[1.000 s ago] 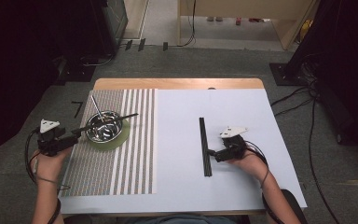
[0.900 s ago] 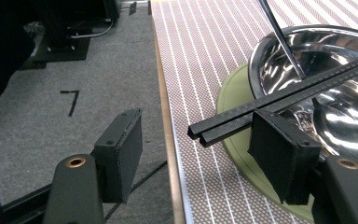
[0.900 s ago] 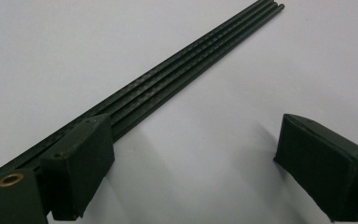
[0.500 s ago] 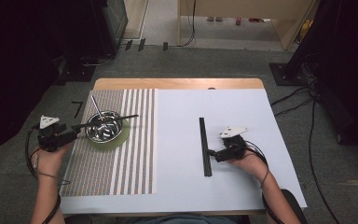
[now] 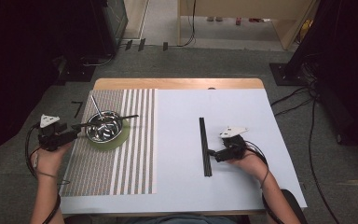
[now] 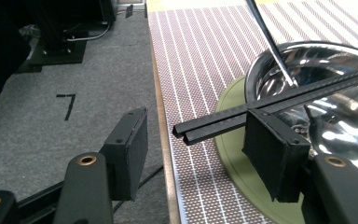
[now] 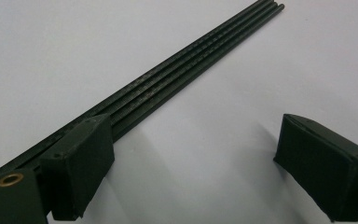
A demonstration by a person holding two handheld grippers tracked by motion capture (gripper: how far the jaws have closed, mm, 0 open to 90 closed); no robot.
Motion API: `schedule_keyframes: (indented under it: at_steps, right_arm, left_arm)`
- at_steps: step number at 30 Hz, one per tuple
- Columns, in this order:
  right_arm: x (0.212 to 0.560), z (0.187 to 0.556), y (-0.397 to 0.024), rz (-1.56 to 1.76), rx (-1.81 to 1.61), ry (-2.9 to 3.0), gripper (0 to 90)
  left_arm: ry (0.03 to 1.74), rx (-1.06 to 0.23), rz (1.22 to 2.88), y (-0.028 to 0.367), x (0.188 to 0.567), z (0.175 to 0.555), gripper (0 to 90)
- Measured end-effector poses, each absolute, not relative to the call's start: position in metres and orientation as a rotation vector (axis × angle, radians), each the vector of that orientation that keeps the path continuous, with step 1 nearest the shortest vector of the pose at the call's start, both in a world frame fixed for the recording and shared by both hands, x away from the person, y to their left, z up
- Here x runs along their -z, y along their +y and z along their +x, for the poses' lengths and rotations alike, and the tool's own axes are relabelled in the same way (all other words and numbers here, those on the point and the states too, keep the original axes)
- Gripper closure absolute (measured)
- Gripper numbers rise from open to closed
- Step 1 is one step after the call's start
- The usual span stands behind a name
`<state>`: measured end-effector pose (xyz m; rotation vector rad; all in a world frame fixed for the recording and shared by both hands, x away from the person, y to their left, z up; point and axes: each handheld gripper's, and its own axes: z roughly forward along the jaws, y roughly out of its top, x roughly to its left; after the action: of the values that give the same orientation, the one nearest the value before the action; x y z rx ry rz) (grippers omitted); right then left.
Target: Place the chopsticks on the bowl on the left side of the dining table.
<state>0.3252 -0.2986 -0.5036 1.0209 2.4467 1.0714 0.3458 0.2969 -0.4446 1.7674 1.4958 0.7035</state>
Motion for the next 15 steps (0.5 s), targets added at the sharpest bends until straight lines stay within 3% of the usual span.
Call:
schedule_keyframes:
  at_steps: [15]
  right_arm:
    - [0.504,0.325,-0.299,1.022,-1.071,2.447,10.9]
  left_arm:
    - [1.483,-0.667,1.785,0.285,0.422,0.341,42.4]
